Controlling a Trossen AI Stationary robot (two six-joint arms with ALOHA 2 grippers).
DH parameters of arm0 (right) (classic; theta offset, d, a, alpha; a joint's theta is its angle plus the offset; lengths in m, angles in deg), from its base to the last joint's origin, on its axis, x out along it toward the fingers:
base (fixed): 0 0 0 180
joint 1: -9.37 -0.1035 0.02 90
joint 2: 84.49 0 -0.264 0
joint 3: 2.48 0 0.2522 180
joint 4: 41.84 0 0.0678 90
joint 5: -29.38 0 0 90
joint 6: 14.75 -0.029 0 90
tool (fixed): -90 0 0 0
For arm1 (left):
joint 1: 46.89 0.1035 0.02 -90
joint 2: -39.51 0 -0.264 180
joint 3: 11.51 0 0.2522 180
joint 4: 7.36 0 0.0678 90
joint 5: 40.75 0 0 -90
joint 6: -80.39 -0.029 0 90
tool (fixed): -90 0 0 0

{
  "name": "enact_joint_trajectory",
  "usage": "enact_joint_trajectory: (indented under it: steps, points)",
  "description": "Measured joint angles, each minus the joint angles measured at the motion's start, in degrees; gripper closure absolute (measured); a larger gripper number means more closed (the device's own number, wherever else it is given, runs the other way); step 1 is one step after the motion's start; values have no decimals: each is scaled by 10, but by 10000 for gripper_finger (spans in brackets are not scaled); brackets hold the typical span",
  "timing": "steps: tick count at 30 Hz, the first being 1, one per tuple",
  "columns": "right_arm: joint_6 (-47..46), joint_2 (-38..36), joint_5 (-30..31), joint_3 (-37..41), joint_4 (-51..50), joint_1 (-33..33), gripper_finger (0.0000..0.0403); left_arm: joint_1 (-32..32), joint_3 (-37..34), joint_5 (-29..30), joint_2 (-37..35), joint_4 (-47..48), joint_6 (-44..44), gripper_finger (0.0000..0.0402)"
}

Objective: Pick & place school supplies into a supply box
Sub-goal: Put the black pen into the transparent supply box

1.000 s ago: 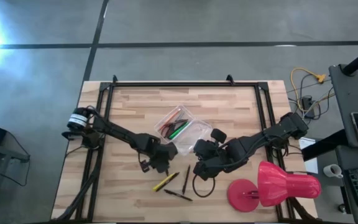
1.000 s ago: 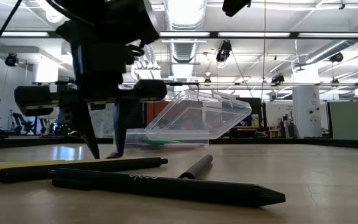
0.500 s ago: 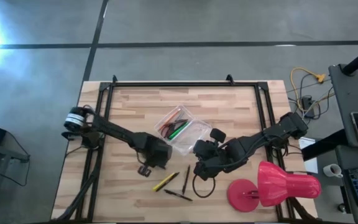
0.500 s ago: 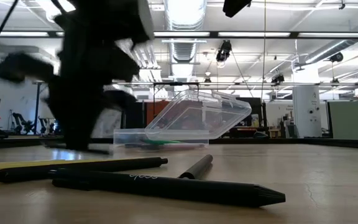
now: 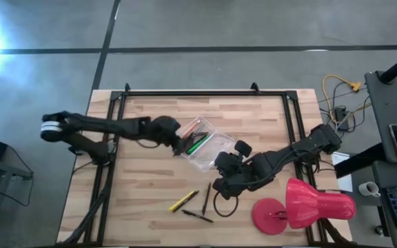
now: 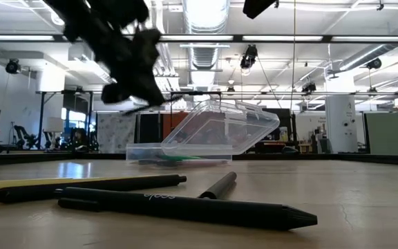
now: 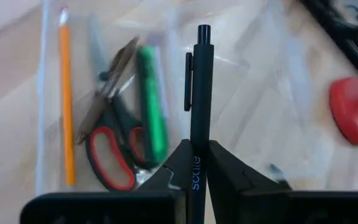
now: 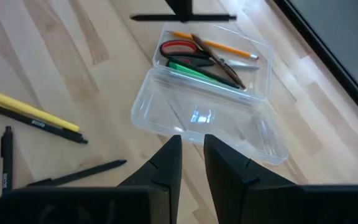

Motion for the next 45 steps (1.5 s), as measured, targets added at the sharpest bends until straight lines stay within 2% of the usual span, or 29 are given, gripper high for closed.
enact_joint_trajectory:
  steps: [4,8,11,13,21,25,28,31,34,38,42,43,45]
  points:
    - [-1,0,0,0,3,0,344,47,14,-60,77,-45,3,385]
    - [-22,0,0,0,3,-2,344,64,60,-15,152,-36,-25,362]
    - [-40,0,-1,0,4,-8,344,72,103,-2,176,-35,-49,338]
    - [-44,0,-4,0,5,-17,344,72,127,0,184,6,-86,325]
    - [-19,2,-16,0,22,-67,344,63,183,7,173,172,-141,302]
    - [12,2,-20,0,52,-73,344,-11,163,-28,108,175,-156,301]
    - [102,2,-21,0,86,-74,344,-89,131,-34,61,172,-150,300]
    - [224,2,-30,0,120,-74,344,-171,94,-25,13,153,-78,300]
    - [204,2,-29,-4,171,-71,344,-247,49,17,-29,119,39,300]
    - [213,2,-69,-27,236,-51,344,-333,-18,102,-68,40,182,300]
    - [208,2,-42,-47,327,-36,344,-400,-84,175,-84,-35,309,300]
    - [221,0,-54,-46,349,-31,344,-412,-97,191,-85,-52,335,300]
    - [243,-1,-151,-34,362,-8,344,-430,-116,219,-87,-76,373,300]
